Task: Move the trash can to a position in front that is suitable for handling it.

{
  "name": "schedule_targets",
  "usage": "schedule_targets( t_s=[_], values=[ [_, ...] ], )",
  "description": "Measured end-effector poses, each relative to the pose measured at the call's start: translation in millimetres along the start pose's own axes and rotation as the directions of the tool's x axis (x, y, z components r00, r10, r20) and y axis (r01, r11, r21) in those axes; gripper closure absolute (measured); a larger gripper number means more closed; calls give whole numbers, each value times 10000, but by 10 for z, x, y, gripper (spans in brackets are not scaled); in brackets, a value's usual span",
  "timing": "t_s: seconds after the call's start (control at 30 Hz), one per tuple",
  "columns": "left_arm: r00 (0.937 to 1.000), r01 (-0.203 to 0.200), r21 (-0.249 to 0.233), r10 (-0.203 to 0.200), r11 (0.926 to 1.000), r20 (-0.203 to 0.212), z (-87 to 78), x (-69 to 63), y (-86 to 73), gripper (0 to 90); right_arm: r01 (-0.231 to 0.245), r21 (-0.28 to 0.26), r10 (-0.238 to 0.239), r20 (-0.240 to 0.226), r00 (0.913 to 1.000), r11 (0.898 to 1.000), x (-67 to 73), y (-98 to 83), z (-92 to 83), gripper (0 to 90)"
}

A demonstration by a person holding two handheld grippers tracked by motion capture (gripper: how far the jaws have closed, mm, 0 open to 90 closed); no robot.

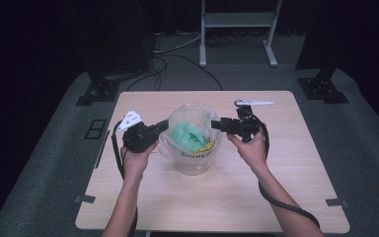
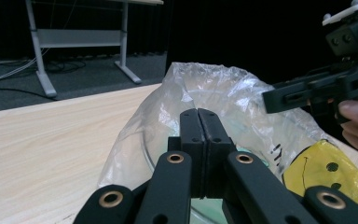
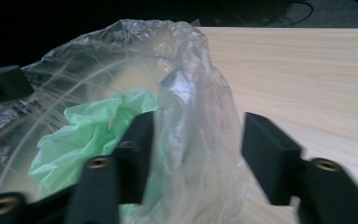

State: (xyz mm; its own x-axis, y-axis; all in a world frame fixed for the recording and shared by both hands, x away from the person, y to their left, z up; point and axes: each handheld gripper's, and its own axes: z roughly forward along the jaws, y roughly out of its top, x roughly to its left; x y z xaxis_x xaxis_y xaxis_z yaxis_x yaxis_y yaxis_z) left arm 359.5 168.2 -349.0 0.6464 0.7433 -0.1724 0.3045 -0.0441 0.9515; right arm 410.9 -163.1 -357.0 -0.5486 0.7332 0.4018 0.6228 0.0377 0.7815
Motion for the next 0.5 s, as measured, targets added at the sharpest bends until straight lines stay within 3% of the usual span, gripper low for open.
schedule_targets(
  t_s=[0.1, 0.23, 0.33, 0.5],
  values=[
    [9999, 91, -100, -91, 9999, 43, -18, 24, 8, 900, 156, -40, -155, 274, 9995, 9999, 45, 26, -5, 665],
    [9998, 192, -237, -189, 9995, 95, -28, 30, 22, 900, 275, -243, -262, 531, 9982, 9993, 96, 58, -44, 772],
    [9998, 159, -322, -155, 9994, 128, -25, 13, 53, 900, 390, -349, -369, 585, 9976, 9986, 138, 87, -79, 815],
    [9994, -33, -345, 45, 9994, 339, 25, -57, 116, 900, 692, -193, -690, 141, 9975, 9974, 271, 136, -125, 831]
  ],
)
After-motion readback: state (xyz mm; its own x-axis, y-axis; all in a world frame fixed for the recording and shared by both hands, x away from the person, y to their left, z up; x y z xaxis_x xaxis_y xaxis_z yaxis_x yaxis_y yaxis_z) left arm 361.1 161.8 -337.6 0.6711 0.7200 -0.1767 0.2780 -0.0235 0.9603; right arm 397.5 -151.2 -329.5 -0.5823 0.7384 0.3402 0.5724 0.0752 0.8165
